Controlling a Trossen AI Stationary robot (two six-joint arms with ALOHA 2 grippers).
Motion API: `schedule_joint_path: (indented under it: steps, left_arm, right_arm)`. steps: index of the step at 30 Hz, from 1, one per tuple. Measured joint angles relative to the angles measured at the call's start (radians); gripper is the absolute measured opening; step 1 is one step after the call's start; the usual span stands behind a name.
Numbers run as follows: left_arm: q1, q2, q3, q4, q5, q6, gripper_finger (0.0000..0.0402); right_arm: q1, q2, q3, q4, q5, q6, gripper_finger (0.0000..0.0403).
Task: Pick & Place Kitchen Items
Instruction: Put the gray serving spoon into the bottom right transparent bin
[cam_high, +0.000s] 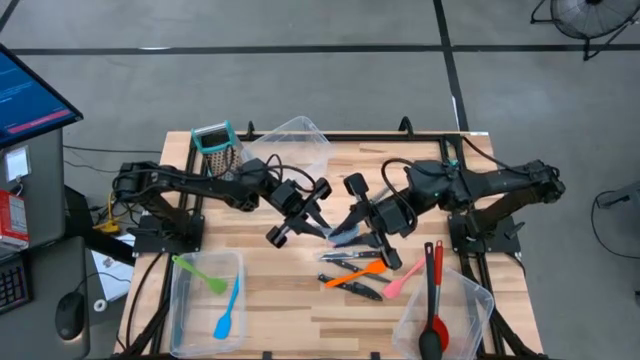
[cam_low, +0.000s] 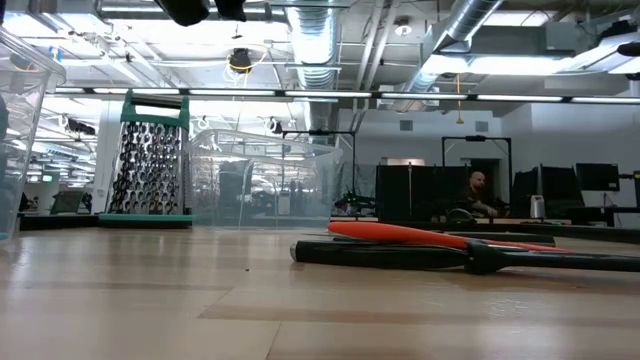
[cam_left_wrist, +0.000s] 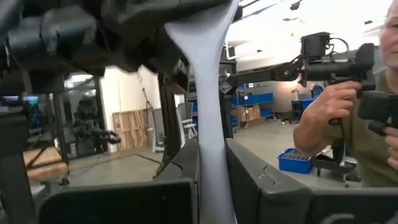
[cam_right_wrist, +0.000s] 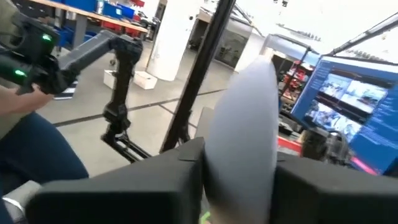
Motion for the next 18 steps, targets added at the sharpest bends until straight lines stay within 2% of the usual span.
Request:
schedule_joint_path:
  steps: [1, 8, 12, 18]
  left_arm:
    - [0.0, 0.001, -0.001, -0.001, -0.002, 0.0, 0.0028]
    - [0.003, 0.0, -0.001, 0.007, -0.024, -0.038, 0.0036]
    - [0.005, 0.0, 0.0, 0.01, -0.069, -0.145, 0.0057]
    - [0.004, -0.003, -0.004, 0.01, -0.045, -0.246, 0.0108]
  right_arm:
    - [0.0, 0.0, 0.0, -0.002, -0.007, -0.002, 0.0046]
    - [0.01, 0.0, 0.0, 0.01, 0.026, -0.004, 0.005]
    - [0.058, -0.029, 0.0, -0.028, 0.177, -0.049, 0.005]
    - [0.19, -0.095, -0.002, -0.114, 0.44, -0.149, 0.005]
